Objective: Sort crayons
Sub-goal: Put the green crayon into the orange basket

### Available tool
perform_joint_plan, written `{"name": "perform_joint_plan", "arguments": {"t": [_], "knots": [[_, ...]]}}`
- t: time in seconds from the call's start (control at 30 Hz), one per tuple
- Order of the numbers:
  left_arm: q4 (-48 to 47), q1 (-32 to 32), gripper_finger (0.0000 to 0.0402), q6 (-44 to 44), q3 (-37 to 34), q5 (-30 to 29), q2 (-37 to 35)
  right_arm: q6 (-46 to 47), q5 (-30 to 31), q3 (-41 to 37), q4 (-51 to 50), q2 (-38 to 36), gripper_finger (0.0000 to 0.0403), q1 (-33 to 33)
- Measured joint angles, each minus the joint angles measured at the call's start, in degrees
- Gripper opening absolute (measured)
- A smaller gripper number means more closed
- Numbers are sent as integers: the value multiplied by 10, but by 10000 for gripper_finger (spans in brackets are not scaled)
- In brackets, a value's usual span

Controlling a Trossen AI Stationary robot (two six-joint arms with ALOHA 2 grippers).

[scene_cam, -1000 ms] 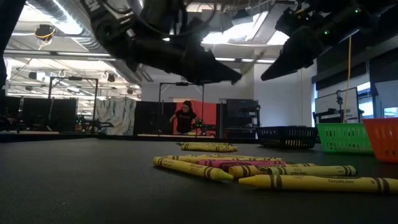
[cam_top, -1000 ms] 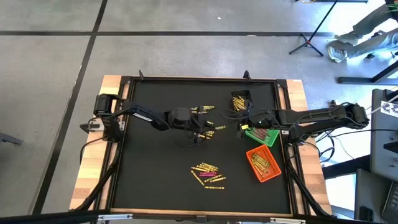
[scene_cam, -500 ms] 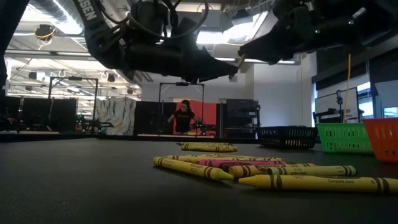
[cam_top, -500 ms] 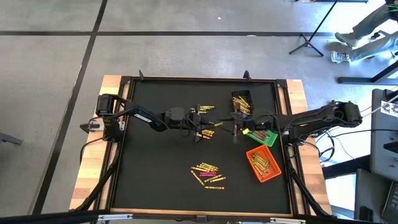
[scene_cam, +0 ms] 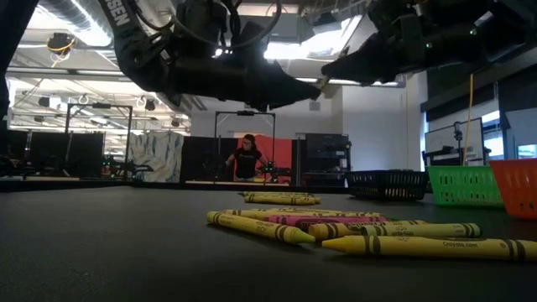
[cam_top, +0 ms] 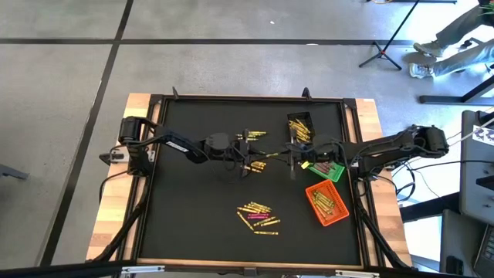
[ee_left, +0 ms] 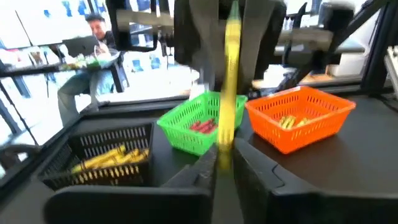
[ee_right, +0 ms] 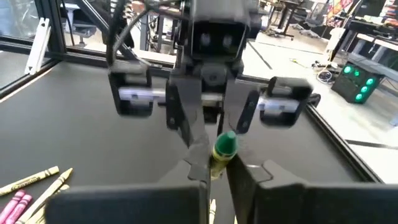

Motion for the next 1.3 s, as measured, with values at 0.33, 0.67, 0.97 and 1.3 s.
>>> {"name": "perform_joint_plan", "arguments": {"t": [0.33,0.67,0.97,1.3], "knots": [[-47,0,113,-21,0,0,0,91,1,106,-416,-90,25,24],[-47,0,115,-6,0,-1,0,343,-9,217,-785,-130,20,151],[-46,-1,115,-5,0,-2,0,607,-27,161,-868,-132,13,293],[-45,-1,115,-5,0,-5,0,709,-25,68,-840,-132,32,352]]}}
